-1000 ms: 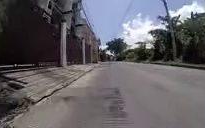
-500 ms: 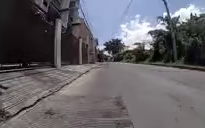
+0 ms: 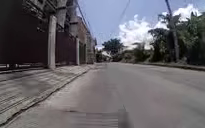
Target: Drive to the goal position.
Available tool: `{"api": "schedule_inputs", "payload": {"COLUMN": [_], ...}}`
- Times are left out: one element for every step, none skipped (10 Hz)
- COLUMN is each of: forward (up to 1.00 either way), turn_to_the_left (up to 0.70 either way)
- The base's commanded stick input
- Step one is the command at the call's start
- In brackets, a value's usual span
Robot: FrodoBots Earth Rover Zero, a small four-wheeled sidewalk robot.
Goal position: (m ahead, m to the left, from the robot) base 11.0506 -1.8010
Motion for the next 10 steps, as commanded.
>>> {"api": "schedule_inputs", "payload": {"forward": [1.00,1.00,1.00,1.00,1.00,1.00,1.00,1.00,1.00,1.00], "turn_to_the_left": [-0.39,-0.28,-0.05,-0.01,-0.01,-0.03,-0.02,-0.01,-0.01,-0.01]}}
